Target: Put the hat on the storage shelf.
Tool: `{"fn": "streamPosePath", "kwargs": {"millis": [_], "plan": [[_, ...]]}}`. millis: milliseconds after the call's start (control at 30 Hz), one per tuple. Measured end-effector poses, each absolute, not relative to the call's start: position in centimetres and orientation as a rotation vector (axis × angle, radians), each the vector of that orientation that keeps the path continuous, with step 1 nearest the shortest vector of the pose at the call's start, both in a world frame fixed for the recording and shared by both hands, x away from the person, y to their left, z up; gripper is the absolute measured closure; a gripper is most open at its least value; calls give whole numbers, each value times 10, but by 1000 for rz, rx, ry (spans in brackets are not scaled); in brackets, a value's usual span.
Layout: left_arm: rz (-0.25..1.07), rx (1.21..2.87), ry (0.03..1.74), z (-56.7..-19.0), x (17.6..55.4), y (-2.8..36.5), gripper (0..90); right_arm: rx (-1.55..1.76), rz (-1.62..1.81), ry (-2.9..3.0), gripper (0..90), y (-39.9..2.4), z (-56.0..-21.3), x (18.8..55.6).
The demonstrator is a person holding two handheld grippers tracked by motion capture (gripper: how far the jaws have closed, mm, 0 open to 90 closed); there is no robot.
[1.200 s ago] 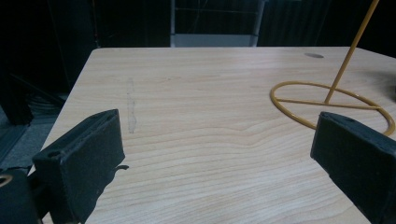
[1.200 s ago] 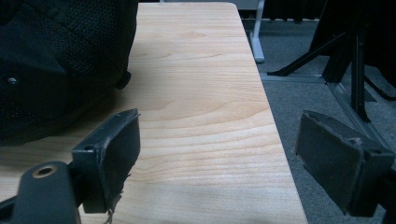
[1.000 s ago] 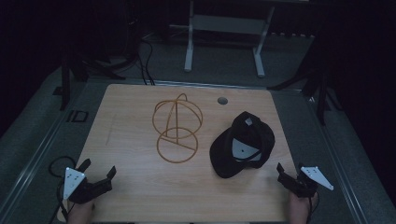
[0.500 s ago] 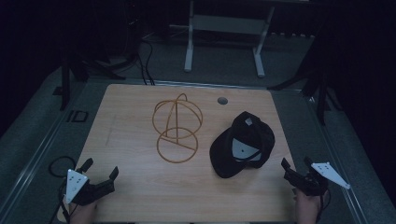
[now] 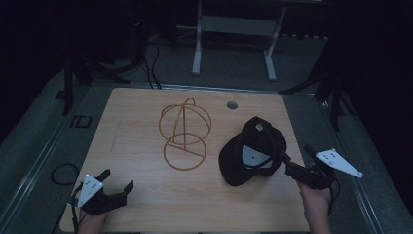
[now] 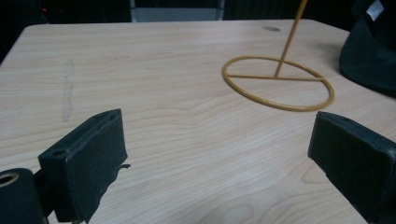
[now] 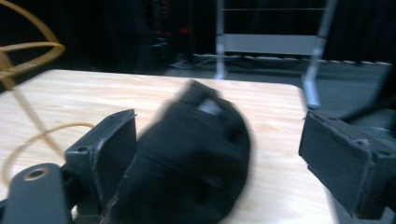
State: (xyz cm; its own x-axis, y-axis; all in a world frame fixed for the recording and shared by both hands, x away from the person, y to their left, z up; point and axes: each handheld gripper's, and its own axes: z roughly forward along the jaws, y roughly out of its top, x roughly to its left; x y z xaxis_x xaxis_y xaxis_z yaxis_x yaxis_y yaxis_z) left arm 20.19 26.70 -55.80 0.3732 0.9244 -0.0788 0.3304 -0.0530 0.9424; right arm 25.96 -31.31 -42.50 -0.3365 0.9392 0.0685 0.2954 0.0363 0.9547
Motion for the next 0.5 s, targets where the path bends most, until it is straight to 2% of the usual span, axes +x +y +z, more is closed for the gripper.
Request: {"fn": "streamPosePath", "kwargs": {"millis": [200,500], "plan": [[734,1605,1138,-558,202,265,47,1271,1285,1759,109,-293,-429,280],[723,1598,1129,-558,202,268,47,1434,1099,1781,109,-280,-466,314]]}}
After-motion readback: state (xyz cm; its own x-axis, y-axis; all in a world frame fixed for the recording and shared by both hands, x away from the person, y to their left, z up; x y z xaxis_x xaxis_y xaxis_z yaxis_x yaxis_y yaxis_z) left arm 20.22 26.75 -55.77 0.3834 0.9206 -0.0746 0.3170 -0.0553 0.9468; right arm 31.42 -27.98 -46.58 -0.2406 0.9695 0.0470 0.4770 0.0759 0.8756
